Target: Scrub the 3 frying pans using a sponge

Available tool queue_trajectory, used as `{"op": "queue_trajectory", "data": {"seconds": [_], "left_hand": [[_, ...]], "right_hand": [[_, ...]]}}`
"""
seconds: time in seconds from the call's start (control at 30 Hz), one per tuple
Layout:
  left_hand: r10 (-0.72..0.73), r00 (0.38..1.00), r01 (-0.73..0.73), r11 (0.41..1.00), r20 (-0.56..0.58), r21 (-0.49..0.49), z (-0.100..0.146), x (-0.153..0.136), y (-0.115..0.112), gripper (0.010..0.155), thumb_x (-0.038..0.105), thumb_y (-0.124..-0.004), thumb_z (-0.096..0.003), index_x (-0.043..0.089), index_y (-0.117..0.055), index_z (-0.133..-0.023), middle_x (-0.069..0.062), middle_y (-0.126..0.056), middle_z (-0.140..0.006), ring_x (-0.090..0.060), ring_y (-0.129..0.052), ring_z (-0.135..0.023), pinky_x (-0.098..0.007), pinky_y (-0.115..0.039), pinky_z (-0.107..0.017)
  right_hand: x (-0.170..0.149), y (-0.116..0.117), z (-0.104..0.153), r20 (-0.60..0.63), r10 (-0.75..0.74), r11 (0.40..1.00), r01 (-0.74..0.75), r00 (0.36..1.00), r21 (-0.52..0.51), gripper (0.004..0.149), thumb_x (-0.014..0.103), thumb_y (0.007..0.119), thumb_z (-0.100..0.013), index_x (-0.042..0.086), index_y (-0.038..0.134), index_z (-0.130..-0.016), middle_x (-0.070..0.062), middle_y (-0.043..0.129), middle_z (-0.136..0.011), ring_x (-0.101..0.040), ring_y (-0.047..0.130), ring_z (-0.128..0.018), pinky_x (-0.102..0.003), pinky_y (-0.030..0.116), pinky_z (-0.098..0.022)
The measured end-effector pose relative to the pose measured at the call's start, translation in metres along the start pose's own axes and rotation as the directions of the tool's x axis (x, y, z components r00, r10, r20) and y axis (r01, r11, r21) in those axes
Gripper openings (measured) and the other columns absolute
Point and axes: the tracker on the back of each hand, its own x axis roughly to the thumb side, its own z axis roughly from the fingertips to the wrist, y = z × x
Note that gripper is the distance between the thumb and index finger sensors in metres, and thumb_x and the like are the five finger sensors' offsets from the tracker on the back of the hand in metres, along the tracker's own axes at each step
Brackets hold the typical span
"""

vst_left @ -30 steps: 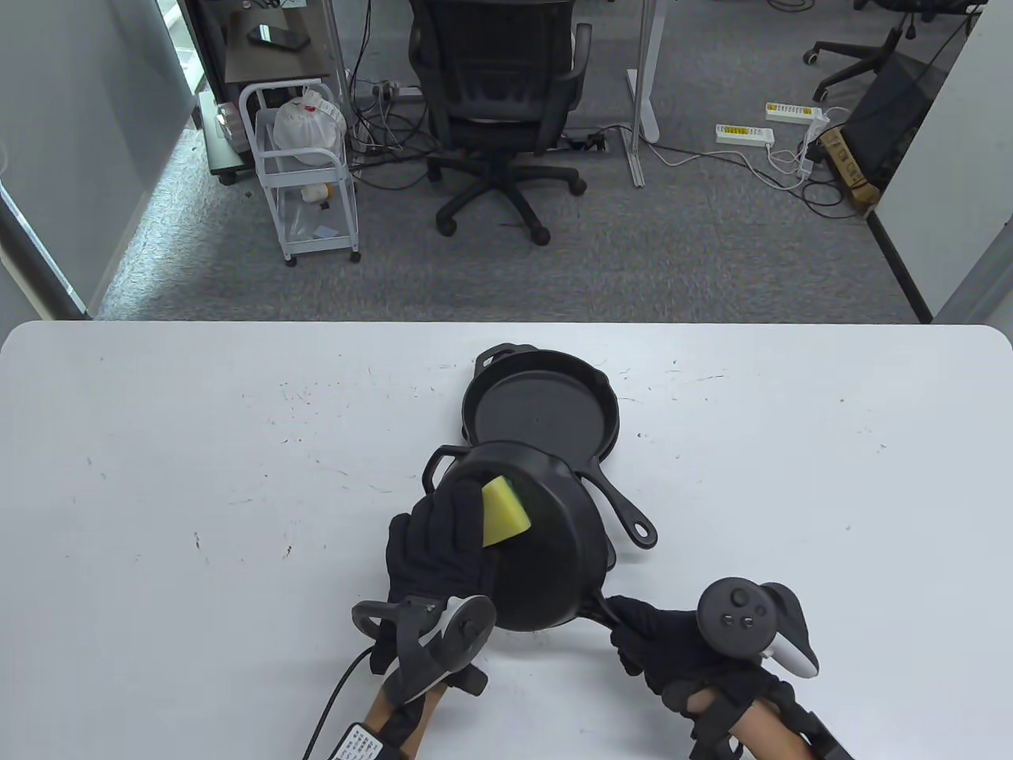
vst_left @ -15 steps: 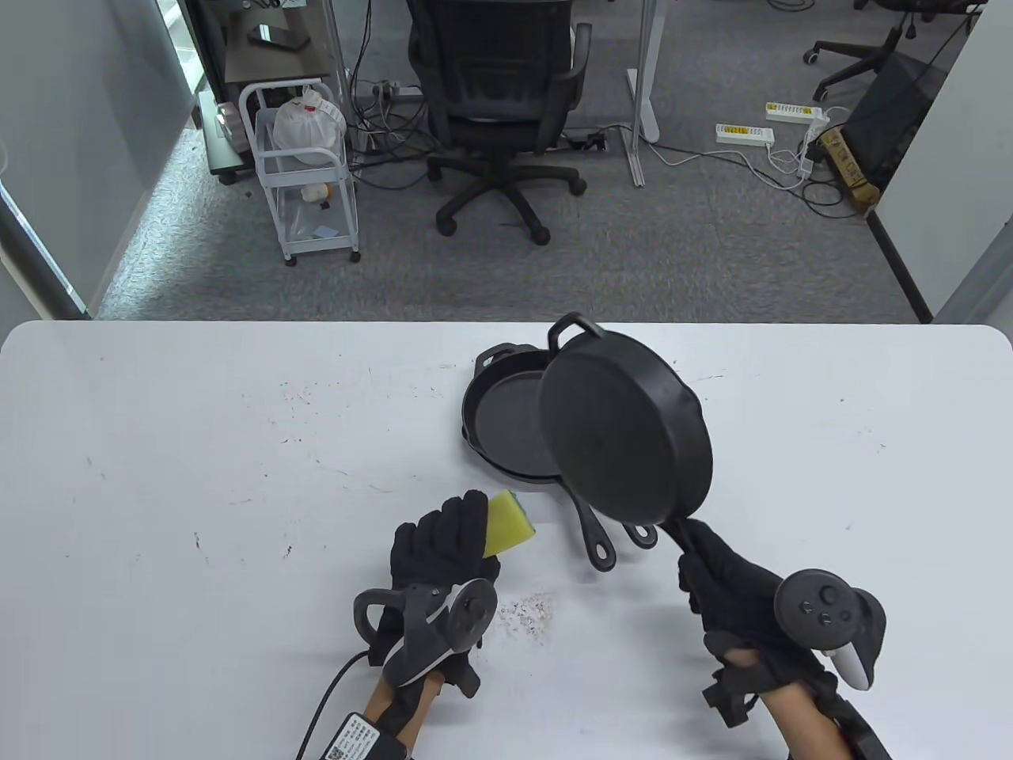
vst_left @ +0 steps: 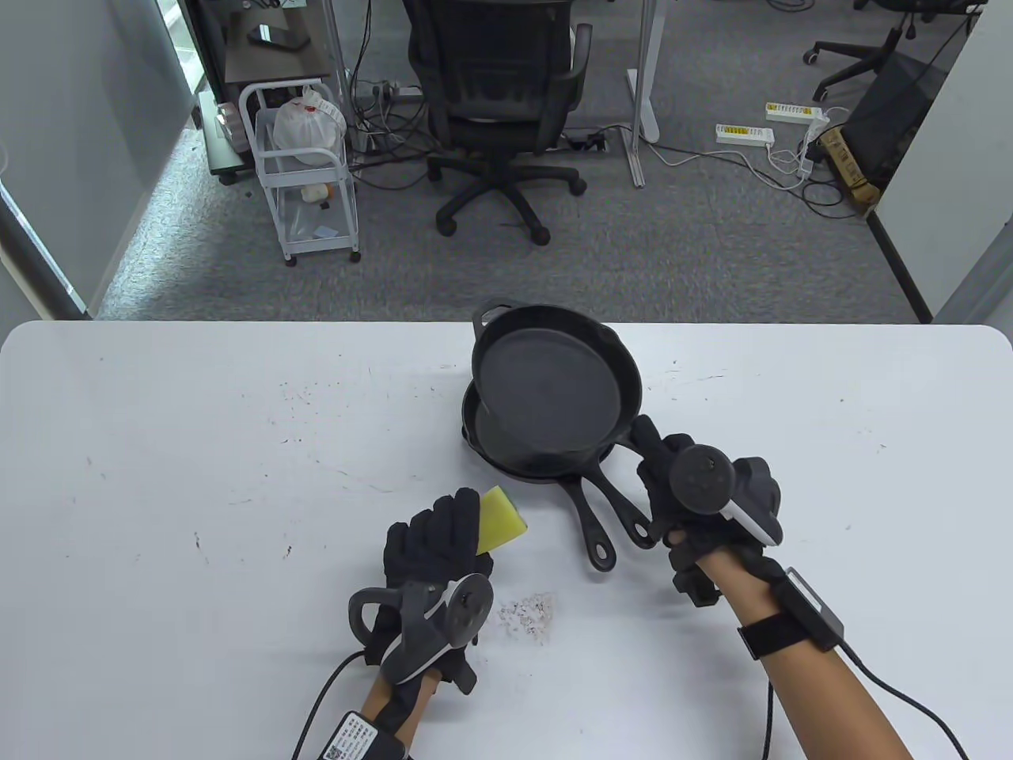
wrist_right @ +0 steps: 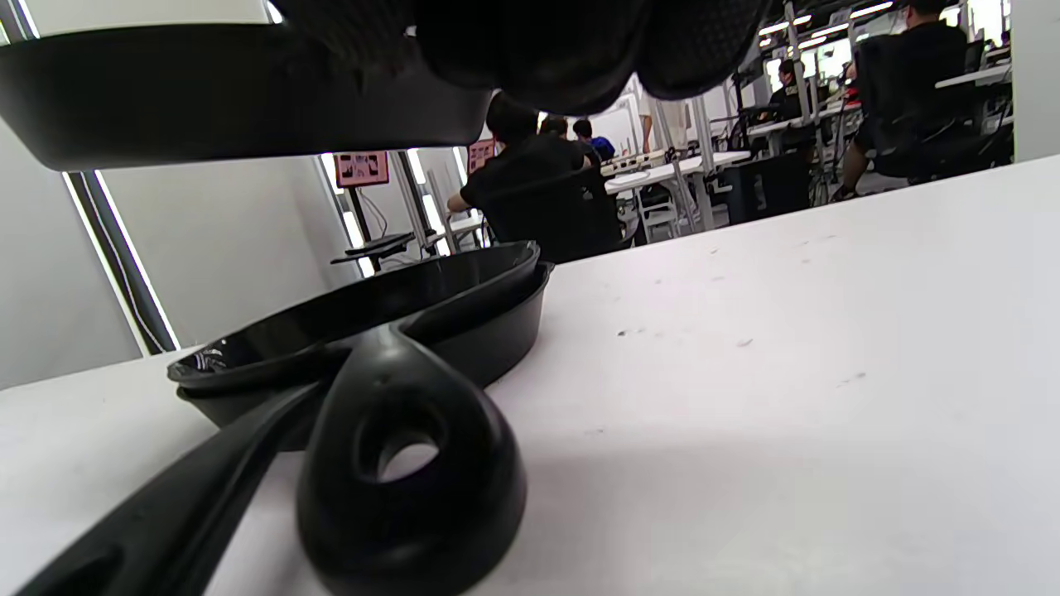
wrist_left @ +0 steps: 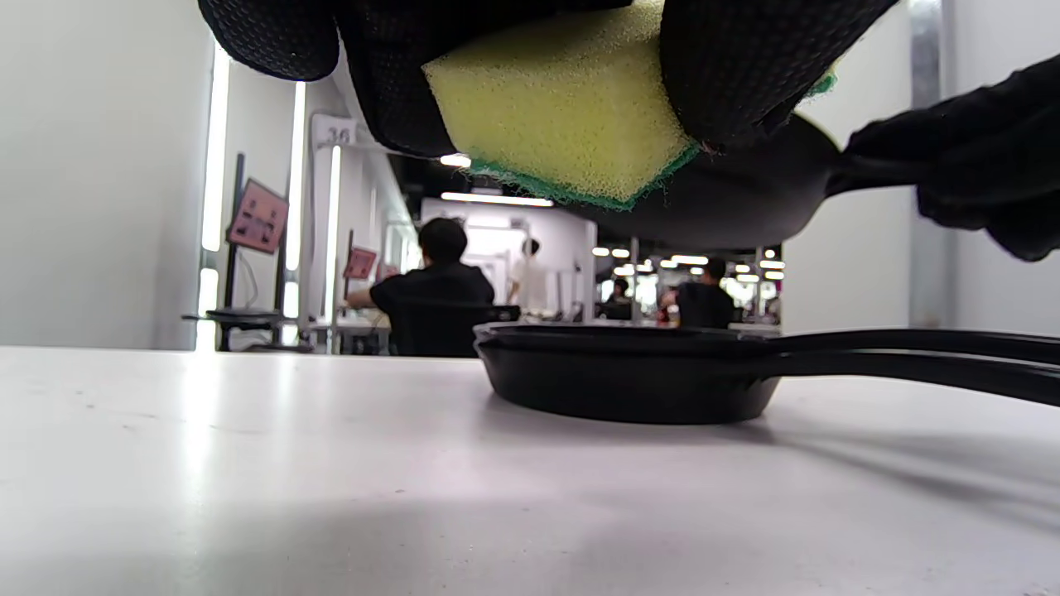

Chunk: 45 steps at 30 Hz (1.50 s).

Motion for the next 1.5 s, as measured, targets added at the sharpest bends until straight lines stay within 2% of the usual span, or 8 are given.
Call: {"op": "queue_trajectory", "data": {"seconds": [0.23, 0.5, 0.6, 0.73, 1.07, 1.33, 1.43, 1.5], "left_hand": [[-0.011, 1.0, 0.01, 1.0, -0.013, -0.023, -0.002, -0.001, -0.002, 0.083, 0.05, -0.08, -0.0496, 0.022, -0.044, -0.119, -0.01, -0.067, -0.117, -0.036, -0.079, -0.101, -0.064, -0.062, -0.075], [-0.021, 1.0, 0.02, 0.999, -0.004, -0.042, -0.001, 0.002, -0.003, 0.083, 0.051, -0.08, -0.0497, 0.023, -0.043, -0.119, -0.01, -0.067, -0.118, -0.036, -0.078, -0.101, -0.063, -0.061, -0.076], [-0.021, 1.0, 0.021, 0.999, -0.004, -0.042, -0.001, 0.002, -0.003, 0.083, 0.051, -0.08, -0.0497, 0.022, -0.043, -0.119, -0.01, -0.067, -0.118, -0.036, -0.078, -0.101, -0.063, -0.061, -0.076], [-0.007, 1.0, 0.007, 0.999, -0.008, -0.051, -0.002, 0.0, -0.004, 0.083, 0.051, -0.079, -0.0499, 0.022, -0.042, -0.119, -0.011, -0.066, -0.118, -0.036, -0.077, -0.102, -0.064, -0.061, -0.076], [0.003, 1.0, -0.004, 0.996, -0.009, -0.088, -0.001, 0.003, -0.004, 0.083, 0.051, -0.08, -0.0493, 0.023, -0.045, -0.119, -0.008, -0.069, -0.118, -0.036, -0.079, -0.101, -0.063, -0.062, -0.075], [-0.031, 0.999, 0.025, 0.988, -0.031, -0.155, -0.002, 0.002, -0.005, 0.082, 0.052, -0.08, -0.05, 0.024, -0.045, -0.119, -0.005, -0.068, -0.119, -0.035, -0.078, -0.102, -0.062, -0.061, -0.076], [-0.04, 0.999, 0.035, 0.985, -0.028, -0.171, -0.003, 0.003, -0.007, 0.082, 0.052, -0.08, -0.0498, 0.024, -0.045, -0.119, -0.005, -0.069, -0.119, -0.035, -0.078, -0.102, -0.062, -0.062, -0.076], [-0.043, 0.999, 0.037, 0.983, -0.028, -0.182, -0.003, 0.003, -0.008, 0.083, 0.052, -0.08, -0.0498, 0.023, -0.045, -0.119, -0.006, -0.068, -0.119, -0.035, -0.078, -0.102, -0.063, -0.061, -0.076]], "right_hand": [[0.002, 0.028, -0.029, 0.001, 0.156, 0.985, -0.156, 0.988, 0.079, 0.061, 0.034, 0.076, -0.044, 0.037, 0.056, -0.101, 0.002, 0.078, -0.083, -0.02, 0.089, -0.052, -0.052, 0.073, -0.058], [-0.003, 0.045, -0.03, 0.009, 0.231, 0.966, -0.231, 0.973, 0.116, 0.06, 0.034, 0.078, -0.043, 0.037, 0.058, -0.1, 0.002, 0.079, -0.083, -0.02, 0.089, -0.053, -0.052, 0.073, -0.058], [-0.007, 0.047, -0.032, -0.002, 0.208, 0.969, -0.206, 0.978, 0.139, 0.059, 0.035, 0.075, -0.044, 0.036, 0.057, -0.1, 0.002, 0.077, -0.084, -0.021, 0.089, -0.055, -0.053, 0.072, -0.059], [-0.014, 0.036, -0.026, -0.042, 0.059, 0.989, -0.052, 0.997, 0.14, 0.061, 0.04, 0.07, -0.045, 0.033, 0.054, -0.102, -0.002, 0.062, -0.098, -0.028, 0.081, -0.077, -0.057, 0.063, -0.064], [-0.03, -0.03, 0.057, 0.068, 0.005, 1.0, -0.006, 0.998, 0.008, 0.088, 0.074, 0.065, -0.036, 0.038, 0.032, -0.108, -0.003, 0.028, -0.118, -0.039, 0.033, -0.11, -0.068, 0.032, -0.075], [-0.047, 0.001, 0.128, 0.022, 0.053, 0.998, -0.052, 0.998, -0.03, 0.089, 0.079, 0.06, -0.036, 0.041, 0.024, -0.108, 0.0, 0.02, -0.12, -0.037, 0.019, -0.113, -0.069, 0.017, -0.072], [-0.045, 0.005, 0.132, 0.002, 0.058, 0.996, -0.058, 0.998, 0.063, 0.089, 0.08, 0.059, -0.036, 0.043, 0.018, -0.107, 0.0, 0.014, -0.119, -0.036, 0.015, -0.112, -0.069, 0.014, -0.072], [-0.045, 0.004, 0.132, -0.001, 0.052, 0.998, -0.052, 0.999, 0.019, 0.09, 0.079, 0.059, -0.036, 0.042, 0.019, -0.107, 0.0, 0.017, -0.12, -0.037, 0.017, -0.112, -0.069, 0.016, -0.072]]}}
